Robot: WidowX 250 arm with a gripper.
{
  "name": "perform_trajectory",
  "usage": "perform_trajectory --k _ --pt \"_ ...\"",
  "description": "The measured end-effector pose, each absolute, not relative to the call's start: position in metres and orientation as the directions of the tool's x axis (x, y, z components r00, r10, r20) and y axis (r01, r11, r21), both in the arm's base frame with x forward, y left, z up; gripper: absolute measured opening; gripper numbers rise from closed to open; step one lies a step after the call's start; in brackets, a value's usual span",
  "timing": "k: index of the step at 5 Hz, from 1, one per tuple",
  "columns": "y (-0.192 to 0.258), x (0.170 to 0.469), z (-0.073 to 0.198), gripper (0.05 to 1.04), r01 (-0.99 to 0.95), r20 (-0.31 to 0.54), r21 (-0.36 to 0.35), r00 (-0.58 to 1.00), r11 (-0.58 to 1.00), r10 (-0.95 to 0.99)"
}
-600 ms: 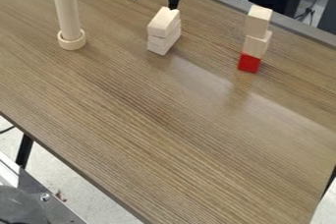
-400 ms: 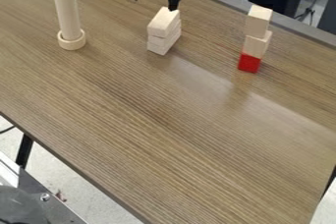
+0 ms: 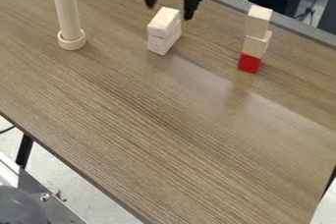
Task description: Put wood cube on top of wood rectangle
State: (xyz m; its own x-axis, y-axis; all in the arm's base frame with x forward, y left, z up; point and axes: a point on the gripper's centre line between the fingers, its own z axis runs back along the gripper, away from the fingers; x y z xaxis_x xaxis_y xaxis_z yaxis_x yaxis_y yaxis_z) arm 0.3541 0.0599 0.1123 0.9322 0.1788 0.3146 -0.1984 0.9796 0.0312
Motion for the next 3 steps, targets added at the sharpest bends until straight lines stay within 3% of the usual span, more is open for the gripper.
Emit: perform_trajectory --k 3 --pt "0.009 0.353 0.146 1.001 -0.106 0.351 -0.022 0.93 0.994 0.106"
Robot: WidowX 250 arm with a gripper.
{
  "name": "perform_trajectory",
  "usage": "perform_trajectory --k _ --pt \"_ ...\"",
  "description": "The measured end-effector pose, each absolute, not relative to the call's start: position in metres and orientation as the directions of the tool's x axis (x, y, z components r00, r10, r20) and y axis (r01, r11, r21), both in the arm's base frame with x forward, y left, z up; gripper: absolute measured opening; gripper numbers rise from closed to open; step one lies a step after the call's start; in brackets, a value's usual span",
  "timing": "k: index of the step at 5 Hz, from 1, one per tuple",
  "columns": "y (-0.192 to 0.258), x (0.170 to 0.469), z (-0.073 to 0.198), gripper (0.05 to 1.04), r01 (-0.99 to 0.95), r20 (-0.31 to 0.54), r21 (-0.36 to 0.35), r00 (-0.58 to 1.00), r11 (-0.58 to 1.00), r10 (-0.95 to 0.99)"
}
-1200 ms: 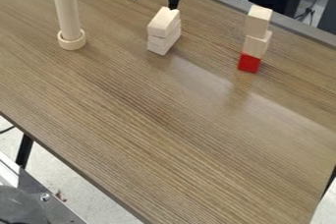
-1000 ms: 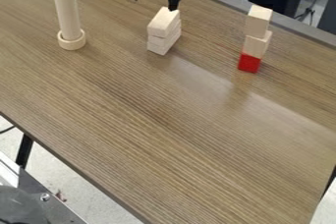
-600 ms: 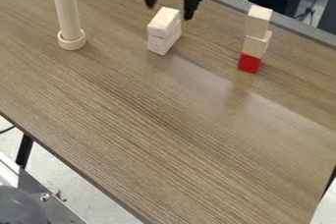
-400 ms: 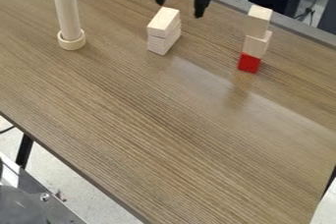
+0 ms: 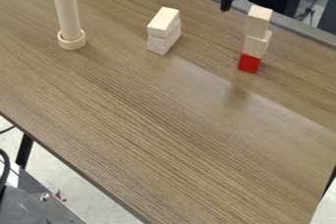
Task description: Put wood cube on top of wood rectangle
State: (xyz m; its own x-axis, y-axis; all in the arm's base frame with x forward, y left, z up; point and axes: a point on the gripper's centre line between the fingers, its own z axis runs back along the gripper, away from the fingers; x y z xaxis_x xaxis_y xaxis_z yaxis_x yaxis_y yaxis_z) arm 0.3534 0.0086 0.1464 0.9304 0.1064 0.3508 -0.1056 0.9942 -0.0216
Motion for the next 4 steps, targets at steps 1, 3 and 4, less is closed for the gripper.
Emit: perform_trajectory --k 1,3,4 --pt "-0.002 0.357 0.157 1.001 -0.087 0.365 -0.028 0.927 0.996 0.091" --pt "-0.024 0.381 0.157 1.001 -0.062 0.366 -0.026 0.928 0.998 0.067" --pt "-0.039 0.398 0.15 1.001 -0.042 0.36 -0.002 0.932 0.999 0.04"
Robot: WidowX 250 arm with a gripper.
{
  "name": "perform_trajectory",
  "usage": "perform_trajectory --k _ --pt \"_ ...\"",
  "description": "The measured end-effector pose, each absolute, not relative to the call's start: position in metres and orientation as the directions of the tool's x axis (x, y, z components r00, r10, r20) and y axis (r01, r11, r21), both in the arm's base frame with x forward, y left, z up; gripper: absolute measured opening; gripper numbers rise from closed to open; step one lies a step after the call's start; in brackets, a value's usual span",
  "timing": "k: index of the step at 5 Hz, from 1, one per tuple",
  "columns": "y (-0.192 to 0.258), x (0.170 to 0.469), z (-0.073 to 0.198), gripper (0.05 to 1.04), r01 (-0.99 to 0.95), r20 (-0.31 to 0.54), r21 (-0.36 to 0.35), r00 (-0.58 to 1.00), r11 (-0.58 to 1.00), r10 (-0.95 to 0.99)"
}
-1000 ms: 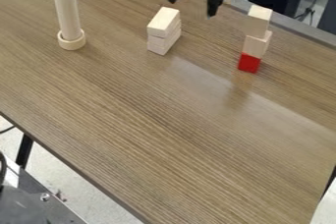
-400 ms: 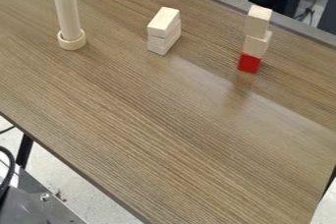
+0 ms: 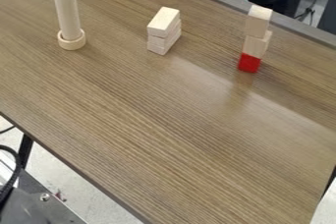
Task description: Put wood cube on top of wood rectangle
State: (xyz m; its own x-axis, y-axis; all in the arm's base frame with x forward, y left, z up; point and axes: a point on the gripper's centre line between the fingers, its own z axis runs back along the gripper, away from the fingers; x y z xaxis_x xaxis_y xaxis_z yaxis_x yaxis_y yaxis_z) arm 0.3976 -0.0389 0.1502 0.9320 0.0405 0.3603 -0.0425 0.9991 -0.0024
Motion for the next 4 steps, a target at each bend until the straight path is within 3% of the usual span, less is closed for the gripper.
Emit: perform_trajectory --k 2,4 --pt "-0.047 0.419 0.128 1.001 -0.044 0.334 0.013 0.942 0.999 0.037" --pt "-0.045 0.424 0.127 1.001 -0.126 0.342 -0.009 0.932 0.992 0.121"
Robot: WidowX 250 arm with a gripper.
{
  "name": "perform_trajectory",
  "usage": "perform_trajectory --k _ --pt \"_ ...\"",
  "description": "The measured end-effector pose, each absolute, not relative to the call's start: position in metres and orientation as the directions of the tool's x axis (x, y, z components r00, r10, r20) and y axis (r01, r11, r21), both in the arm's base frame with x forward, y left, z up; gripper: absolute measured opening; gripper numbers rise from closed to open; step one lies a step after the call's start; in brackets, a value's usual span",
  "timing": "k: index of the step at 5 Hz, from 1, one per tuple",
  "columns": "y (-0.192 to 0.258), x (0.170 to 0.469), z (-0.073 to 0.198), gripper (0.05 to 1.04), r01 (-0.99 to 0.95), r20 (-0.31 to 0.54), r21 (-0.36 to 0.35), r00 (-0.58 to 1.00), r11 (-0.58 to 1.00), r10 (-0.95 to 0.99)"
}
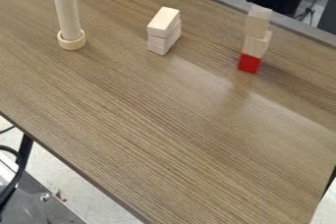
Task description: Put wood cube on top of wood rectangle
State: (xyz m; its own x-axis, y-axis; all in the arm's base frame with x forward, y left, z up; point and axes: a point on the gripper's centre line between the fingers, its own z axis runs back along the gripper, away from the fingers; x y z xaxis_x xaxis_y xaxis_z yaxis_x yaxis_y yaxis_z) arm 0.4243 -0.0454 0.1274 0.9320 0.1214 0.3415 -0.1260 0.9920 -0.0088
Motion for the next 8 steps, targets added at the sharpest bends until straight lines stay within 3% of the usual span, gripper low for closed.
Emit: perform_trajectory --k 4,5,6,8 --pt "-0.037 0.427 0.101 0.962 -0.184 0.281 0.0 0.944 0.983 0.176" --pt "-0.035 0.427 0.101 0.689 -0.192 0.278 -0.022 0.942 0.981 0.191" --pt "-0.032 0.422 0.1 0.558 -0.181 0.252 -0.02 0.951 0.983 0.18" --pt "-0.01 0.412 0.125 0.558 -0.192 0.302 -0.049 0.933 0.98 0.198"
